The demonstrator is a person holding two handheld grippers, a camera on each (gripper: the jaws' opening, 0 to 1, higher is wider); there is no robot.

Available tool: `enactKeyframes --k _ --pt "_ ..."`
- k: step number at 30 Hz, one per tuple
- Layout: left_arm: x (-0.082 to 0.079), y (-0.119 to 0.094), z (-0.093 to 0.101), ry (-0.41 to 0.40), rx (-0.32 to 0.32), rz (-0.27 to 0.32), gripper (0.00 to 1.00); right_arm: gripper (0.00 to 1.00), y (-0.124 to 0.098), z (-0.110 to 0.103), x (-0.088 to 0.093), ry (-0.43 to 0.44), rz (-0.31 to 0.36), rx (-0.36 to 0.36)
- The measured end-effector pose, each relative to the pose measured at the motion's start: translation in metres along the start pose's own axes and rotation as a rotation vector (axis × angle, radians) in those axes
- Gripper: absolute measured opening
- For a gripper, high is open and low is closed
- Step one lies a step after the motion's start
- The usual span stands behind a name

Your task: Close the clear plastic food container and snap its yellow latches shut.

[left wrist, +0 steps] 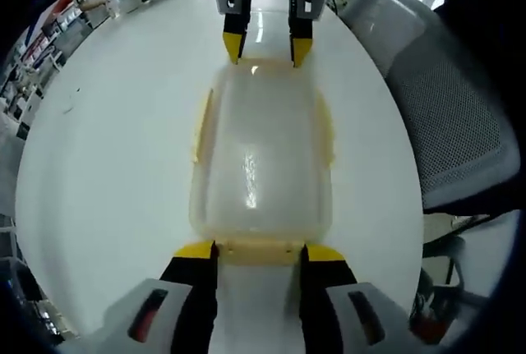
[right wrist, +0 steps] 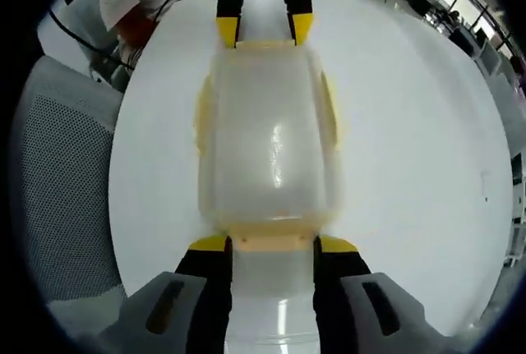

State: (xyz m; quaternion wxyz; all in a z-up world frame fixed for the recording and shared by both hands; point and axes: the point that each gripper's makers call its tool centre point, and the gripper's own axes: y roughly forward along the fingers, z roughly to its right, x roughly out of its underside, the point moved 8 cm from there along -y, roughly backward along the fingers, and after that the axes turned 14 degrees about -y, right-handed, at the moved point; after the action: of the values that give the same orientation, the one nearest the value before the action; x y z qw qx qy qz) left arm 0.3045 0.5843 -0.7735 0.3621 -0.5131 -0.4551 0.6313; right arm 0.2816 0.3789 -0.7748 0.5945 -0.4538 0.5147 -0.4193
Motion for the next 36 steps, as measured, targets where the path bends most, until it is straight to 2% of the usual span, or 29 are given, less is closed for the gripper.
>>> enactKeyframes --k 5,6,7,8,10,12,16,21,25,36 --pt "0.000 -0.001 0.003 -0.011 -0.019 -0.012 0.33 0.35 -0.002 -0.001 0.000 0.032 -0.018 0.006" --pt "0.002 -0.003 0.005 -0.013 -0.028 0.015 0.33 0.35 -0.003 -0.002 0.002 0.031 -0.010 0.006" --pt "0.004 -0.003 0.008 -0.006 -0.026 0.032 0.33 0.35 -0.003 -0.003 0.003 0.011 -0.009 -0.001" --pt "0.007 -0.003 0.016 -0.026 0.001 0.009 0.33 0.35 -0.005 -0.007 0.002 -0.009 0.010 -0.012" --pt "0.010 -0.005 0.025 -0.022 0.007 -0.012 0.33 0.35 -0.010 -0.012 -0.003 -0.048 0.022 -0.003" --pt "0.009 -0.013 0.027 -0.032 0.000 -0.005 0.33 0.35 -0.016 -0.016 -0.006 -0.052 0.020 0.008" --pt "0.006 -0.030 0.028 -0.042 -0.003 0.028 0.33 0.34 -0.026 -0.018 -0.004 -0.046 0.046 0.029" --pt "0.002 -0.045 0.034 -0.062 0.031 0.044 0.33 0.34 -0.046 -0.023 -0.004 -0.041 0.108 0.030" --pt "-0.007 -0.053 0.036 -0.052 0.022 0.065 0.33 0.34 -0.054 -0.024 0.000 -0.050 0.118 0.045" --pt "-0.021 -0.075 0.033 -0.024 -0.017 0.059 0.33 0.35 -0.079 -0.019 0.002 -0.043 0.155 0.085"
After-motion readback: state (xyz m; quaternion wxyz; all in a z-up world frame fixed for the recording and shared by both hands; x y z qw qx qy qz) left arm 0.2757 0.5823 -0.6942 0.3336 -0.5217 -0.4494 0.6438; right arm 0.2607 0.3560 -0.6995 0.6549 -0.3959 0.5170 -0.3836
